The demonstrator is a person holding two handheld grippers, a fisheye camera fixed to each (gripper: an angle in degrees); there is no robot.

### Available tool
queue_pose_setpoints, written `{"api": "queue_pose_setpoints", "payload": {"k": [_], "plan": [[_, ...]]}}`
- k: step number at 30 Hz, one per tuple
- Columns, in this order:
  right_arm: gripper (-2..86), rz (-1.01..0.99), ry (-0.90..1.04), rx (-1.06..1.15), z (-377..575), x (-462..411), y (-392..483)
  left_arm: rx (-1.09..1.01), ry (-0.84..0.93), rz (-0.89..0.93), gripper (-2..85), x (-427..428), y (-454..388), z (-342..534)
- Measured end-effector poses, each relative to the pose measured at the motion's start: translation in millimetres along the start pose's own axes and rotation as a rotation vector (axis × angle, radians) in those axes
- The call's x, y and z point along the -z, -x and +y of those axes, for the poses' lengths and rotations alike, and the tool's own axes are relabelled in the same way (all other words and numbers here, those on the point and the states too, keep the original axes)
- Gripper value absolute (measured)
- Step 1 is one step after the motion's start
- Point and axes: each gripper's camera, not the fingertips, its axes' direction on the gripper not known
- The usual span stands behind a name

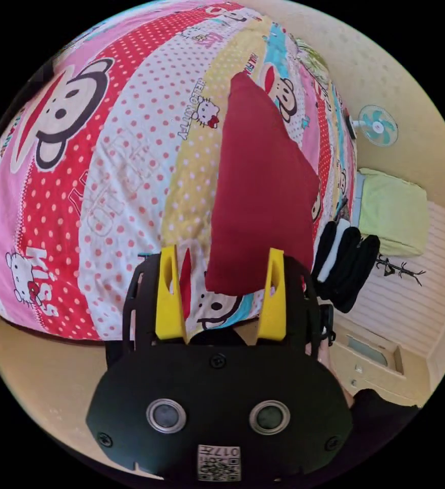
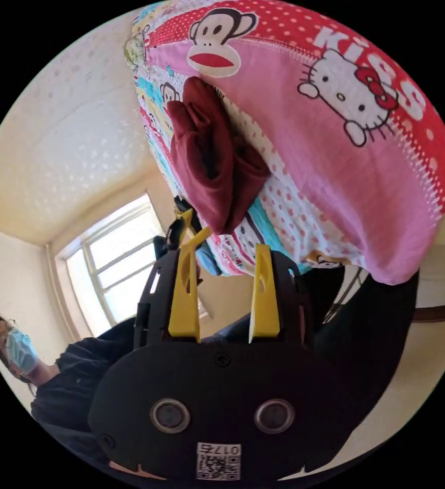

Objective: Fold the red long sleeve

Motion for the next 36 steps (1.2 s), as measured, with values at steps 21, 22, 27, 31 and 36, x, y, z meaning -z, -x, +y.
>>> {"api": "queue_pose_setpoints", "payload": {"k": [21,22,27,31,36], "plan": [[7.6,-0.439,-0.1,0.012,-95,30,87,-0.219,0.137,0.467,-0.5,53,-140,57],[7.4,-0.427,-0.087,0.051,-99,34,100,-0.277,0.12,0.441,-0.7,67,-152,60],[6.8,-0.377,-0.069,0.359,-107,84,190,-0.305,0.175,0.323,-1.0,95,-149,60],[7.1,-0.274,-0.135,0.454,-95,127,178,-0.055,0.167,0.495,-1.0,106,-82,48],[9.0,-0.008,-0.423,0.134,-74,171,37,0.445,0.029,0.744,-1.0,119,19,62]]}}
